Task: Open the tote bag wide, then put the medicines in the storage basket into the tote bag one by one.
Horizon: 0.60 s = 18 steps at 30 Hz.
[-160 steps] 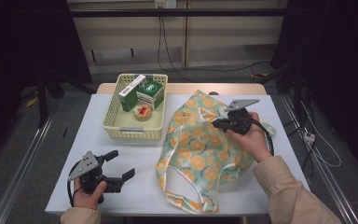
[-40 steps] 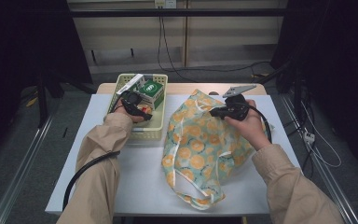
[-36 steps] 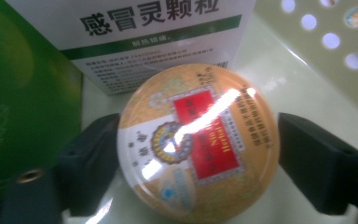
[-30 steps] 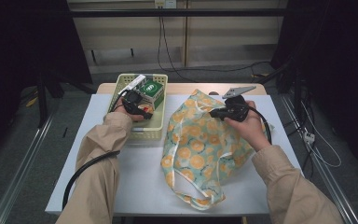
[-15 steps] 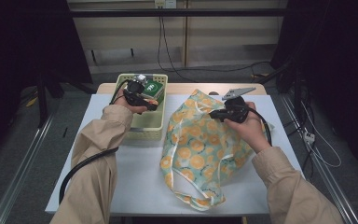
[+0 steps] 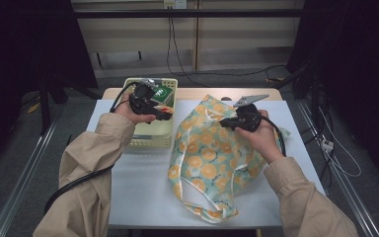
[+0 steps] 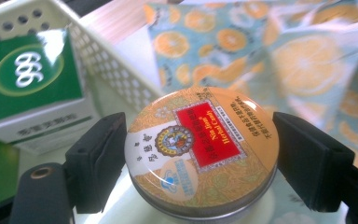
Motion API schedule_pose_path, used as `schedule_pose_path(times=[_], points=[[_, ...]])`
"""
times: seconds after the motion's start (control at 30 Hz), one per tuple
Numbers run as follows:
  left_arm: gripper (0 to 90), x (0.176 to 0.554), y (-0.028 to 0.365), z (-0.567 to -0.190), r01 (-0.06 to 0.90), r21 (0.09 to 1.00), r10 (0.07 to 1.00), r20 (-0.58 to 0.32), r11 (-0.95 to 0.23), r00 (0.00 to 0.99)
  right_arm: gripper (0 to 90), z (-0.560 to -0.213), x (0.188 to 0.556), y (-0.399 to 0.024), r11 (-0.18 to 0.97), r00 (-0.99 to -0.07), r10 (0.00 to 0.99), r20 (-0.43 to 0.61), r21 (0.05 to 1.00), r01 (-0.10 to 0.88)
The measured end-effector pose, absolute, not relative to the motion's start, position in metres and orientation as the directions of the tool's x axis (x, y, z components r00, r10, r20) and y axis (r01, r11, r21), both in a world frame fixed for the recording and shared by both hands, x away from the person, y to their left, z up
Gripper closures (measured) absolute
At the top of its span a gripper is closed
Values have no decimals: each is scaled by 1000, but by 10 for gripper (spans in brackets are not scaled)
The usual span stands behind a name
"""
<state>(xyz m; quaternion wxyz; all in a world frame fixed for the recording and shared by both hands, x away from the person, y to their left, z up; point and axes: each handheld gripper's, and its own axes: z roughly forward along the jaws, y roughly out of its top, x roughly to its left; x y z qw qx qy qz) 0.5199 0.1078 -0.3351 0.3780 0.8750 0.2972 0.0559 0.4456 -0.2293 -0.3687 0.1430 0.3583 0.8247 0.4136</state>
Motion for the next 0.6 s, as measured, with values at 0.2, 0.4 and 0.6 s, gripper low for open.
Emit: schedule_pose_path(times=[0.2,0.4,0.6], points=[[204,506,96,-332,440,727,505,-147,-528,850,900,-371,446,-228,397,-702,709,68,785,476],[204,486,83,-327,398,760,443,-162,-514,882,900,-372,446,-231,385,-696,714,79,785,484],[204,464,67,-325,350,768,379,-151,-536,913,900,-373,446,-229,390,-698,712,77,784,484]])
